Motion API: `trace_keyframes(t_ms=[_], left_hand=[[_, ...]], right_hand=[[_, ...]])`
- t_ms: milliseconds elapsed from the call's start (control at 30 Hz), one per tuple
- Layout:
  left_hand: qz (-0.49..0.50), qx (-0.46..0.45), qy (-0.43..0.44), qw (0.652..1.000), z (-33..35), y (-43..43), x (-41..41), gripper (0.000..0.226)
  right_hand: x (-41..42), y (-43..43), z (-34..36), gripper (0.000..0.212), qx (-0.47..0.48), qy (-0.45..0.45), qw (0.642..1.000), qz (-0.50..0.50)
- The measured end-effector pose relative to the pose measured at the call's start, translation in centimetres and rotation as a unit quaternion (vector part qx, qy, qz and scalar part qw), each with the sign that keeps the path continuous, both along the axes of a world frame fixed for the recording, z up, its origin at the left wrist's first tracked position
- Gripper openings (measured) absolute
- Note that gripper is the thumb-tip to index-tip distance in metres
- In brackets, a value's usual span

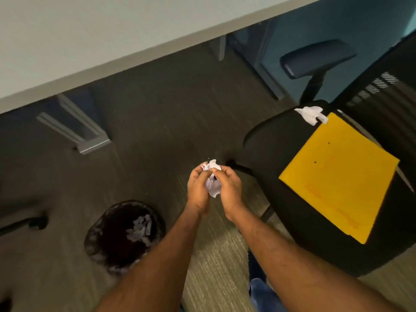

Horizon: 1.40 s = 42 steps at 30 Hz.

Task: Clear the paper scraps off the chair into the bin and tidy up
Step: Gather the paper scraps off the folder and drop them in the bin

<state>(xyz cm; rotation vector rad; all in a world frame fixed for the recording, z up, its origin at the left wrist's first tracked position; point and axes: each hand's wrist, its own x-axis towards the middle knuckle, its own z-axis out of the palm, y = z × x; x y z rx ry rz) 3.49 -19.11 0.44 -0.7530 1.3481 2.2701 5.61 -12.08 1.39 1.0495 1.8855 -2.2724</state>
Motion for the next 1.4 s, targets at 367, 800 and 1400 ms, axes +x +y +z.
trace_keyframes(t_ms=[367,800,1400], left_hand=[[0.083,-0.053,-0.013,0.995,-2.3,-14.4,3.4,0.065],[0.162,-0.095,-0.053,0.981,-5.9,-26.8,6.8,0.05],[0.163,-0.175,-0.117,0.964,-8.8,-32.4,9.7,0.026]], right_hand=[[1.2,-14.3,-3.1,0.01,0.003,-0.034,0.994,0.101],[3.4,-27.1,-6.3,0.015,-0.011,-0.074,0.976,0.203],[3.5,-28.2,-9.1,0.023,0.07,-0.107,0.945,0.302]])
